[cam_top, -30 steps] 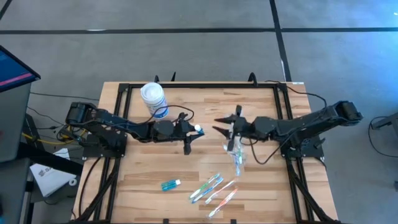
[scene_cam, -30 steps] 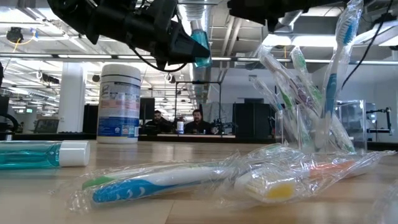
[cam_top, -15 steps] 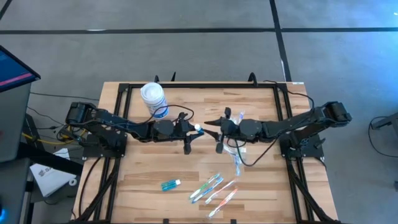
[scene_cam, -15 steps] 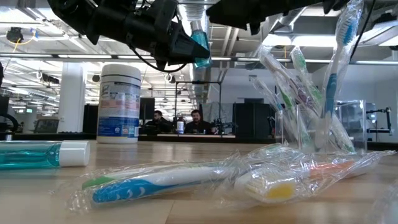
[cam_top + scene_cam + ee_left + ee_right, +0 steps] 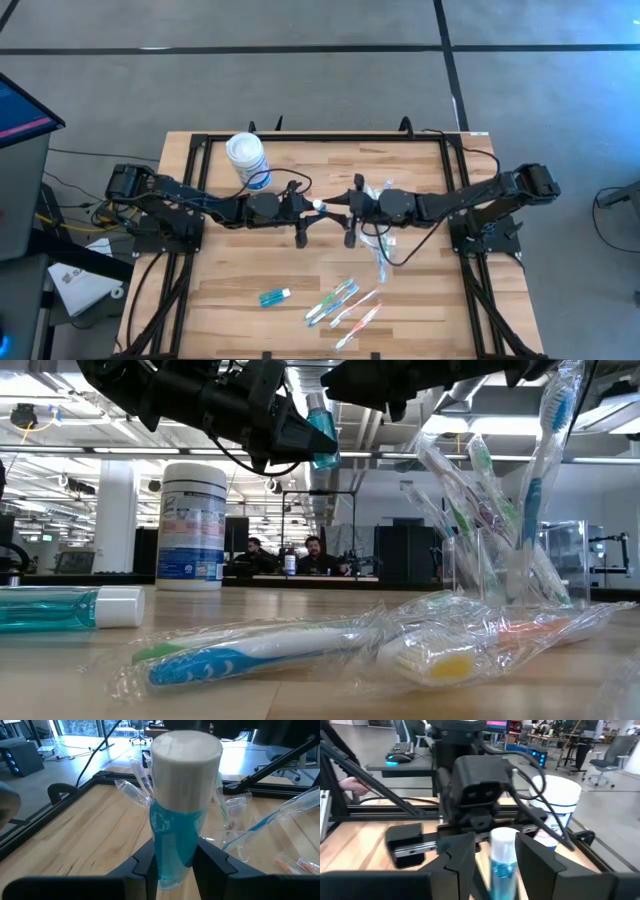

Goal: Pick & Place toothbrushing station
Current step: Put the blue mouthwash into the transparent organizer

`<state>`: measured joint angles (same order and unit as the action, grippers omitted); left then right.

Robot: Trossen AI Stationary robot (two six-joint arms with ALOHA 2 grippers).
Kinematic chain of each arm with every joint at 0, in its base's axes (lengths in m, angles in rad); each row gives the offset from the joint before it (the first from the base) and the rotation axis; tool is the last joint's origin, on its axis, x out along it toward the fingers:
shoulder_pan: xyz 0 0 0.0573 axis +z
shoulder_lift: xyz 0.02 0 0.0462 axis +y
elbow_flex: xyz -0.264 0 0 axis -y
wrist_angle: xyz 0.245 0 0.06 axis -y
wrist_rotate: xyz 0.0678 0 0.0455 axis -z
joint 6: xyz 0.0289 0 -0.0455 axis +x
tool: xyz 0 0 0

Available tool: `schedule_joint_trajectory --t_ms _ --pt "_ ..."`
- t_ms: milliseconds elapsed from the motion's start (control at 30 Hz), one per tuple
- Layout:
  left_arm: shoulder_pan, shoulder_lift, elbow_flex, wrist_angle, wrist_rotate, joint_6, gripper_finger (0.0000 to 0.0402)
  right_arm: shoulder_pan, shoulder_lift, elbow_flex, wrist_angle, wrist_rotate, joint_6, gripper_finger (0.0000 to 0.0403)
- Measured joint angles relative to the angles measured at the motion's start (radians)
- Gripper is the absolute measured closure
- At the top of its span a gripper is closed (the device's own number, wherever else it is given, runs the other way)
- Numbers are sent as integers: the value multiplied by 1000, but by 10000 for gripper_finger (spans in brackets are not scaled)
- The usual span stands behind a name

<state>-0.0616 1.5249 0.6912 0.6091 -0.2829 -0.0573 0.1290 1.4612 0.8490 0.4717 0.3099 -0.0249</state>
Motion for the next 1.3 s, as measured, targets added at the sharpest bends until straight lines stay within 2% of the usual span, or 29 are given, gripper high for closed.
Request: schedule_joint_trajectory --t_ms 333,633,800,1000,1300 --pt "0 0 0 0 0 0 311 -20 0 0 -11 -35 4 269" --pt "0 0 0 1 0 0 311 -34 0 0 -18 -52 26 226" --pt "0 0 0 2 0 0 311 -34 2 0 -14 -52 26 214" --pt "0 0 0 3 0 0 311 -36 87 66 -2 -55 13 217" --pt "0 0 -2 -2 0 1 311 -40 137 133 -81 -71 -3 242"
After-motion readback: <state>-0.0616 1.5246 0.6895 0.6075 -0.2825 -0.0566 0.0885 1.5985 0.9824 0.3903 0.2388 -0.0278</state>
